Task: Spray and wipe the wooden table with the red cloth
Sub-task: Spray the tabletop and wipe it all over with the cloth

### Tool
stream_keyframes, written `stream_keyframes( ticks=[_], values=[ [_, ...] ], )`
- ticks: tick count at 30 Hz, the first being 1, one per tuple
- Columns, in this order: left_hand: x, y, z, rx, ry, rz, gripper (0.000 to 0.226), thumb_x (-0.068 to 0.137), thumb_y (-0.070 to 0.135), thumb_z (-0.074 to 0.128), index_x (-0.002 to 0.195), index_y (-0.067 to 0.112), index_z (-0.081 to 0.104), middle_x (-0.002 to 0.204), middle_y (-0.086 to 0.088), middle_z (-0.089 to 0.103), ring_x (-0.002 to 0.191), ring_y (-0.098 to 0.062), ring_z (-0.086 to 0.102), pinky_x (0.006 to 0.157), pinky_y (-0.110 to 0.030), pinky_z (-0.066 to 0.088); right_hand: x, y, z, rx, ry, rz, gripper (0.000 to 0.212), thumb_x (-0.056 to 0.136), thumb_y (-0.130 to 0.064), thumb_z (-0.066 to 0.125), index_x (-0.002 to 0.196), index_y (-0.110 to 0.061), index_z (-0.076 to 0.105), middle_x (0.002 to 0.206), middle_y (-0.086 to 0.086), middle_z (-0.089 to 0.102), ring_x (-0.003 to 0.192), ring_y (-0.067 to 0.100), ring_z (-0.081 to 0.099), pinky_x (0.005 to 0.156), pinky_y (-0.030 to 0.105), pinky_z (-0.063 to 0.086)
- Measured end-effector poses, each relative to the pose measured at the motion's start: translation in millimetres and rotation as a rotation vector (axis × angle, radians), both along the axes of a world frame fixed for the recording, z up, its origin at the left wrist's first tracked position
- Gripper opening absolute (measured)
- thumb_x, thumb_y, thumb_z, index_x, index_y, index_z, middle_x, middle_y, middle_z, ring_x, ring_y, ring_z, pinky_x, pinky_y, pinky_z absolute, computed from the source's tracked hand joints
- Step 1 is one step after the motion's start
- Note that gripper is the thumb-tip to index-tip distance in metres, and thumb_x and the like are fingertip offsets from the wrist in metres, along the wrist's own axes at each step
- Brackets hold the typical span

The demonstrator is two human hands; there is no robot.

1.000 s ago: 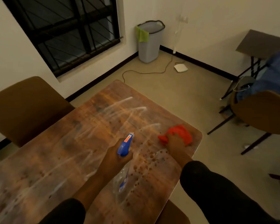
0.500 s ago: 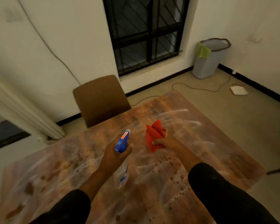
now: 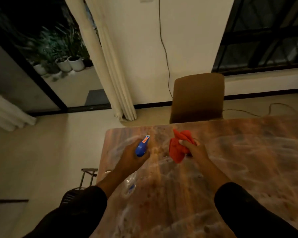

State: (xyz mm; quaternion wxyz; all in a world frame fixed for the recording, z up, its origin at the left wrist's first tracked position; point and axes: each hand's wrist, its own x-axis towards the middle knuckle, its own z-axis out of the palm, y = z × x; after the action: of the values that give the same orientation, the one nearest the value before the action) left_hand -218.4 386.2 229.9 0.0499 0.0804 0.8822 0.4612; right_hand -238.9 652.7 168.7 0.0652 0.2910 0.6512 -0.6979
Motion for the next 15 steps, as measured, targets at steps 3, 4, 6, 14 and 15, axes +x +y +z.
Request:
stream_keyframes(
  ticks=[3, 4, 6, 14, 15],
  values=[
    [-6, -50, -7, 0.006, 0.002, 0.037, 0.01, 0.091, 0.017, 0.071, 0.099, 0.016, 0.064, 0.08, -0.007, 0.068, 0.067, -0.018, 0.064, 0.064, -0.023, 0.054, -10, -47, -12, -0.123, -0.048, 0.135, 0.078, 0.077, -0.021, 0.091, 0.146, -0.016, 0.054, 0.133, 0.006, 0.065, 0.119, 0.03, 0.066, 0.099, 0.051, 0.058],
    [-8, -66, -8, 0.001, -0.004, 0.048, 0.012, 0.091, 0.018, 0.071, 0.101, 0.017, 0.065, 0.081, -0.006, 0.07, 0.068, -0.019, 0.066, 0.066, -0.024, 0.056, -14, -62, -15, -0.142, -0.043, 0.175, 0.085, 0.073, -0.021, 0.093, 0.148, -0.017, 0.052, 0.134, 0.005, 0.066, 0.12, 0.03, 0.065, 0.101, 0.051, 0.057],
    [-13, -94, -12, -0.016, -0.005, 0.055, 0.013, 0.091, 0.017, 0.071, 0.102, 0.017, 0.065, 0.081, -0.003, 0.071, 0.069, -0.015, 0.068, 0.065, -0.017, 0.055, -19, -92, -21, -0.094, -0.029, 0.24, 0.09, 0.07, -0.017, 0.095, 0.148, -0.017, 0.05, 0.133, 0.004, 0.065, 0.119, 0.029, 0.065, 0.096, 0.047, 0.059],
    [-29, -169, -33, -0.193, -0.062, 0.021, 0.02, 0.089, 0.017, 0.072, 0.08, 0.026, 0.056, 0.063, 0.006, 0.058, 0.052, -0.005, 0.051, 0.059, -0.015, 0.043, -31, -153, -35, 0.576, 0.069, 0.136, 0.061, 0.079, -0.034, 0.088, 0.131, -0.019, 0.061, 0.12, 0.001, 0.069, 0.096, 0.017, 0.06, 0.081, 0.033, 0.052],
    [-30, -175, -36, -0.21, -0.067, 0.015, 0.024, 0.088, 0.017, 0.073, 0.077, 0.026, 0.055, 0.062, 0.006, 0.057, 0.052, -0.006, 0.05, 0.059, -0.017, 0.043, -31, -154, -35, 0.61, 0.092, 0.11, 0.059, 0.079, -0.037, 0.088, 0.13, -0.02, 0.062, 0.119, 0.001, 0.07, 0.096, 0.018, 0.062, 0.082, 0.034, 0.053]
  ],
)
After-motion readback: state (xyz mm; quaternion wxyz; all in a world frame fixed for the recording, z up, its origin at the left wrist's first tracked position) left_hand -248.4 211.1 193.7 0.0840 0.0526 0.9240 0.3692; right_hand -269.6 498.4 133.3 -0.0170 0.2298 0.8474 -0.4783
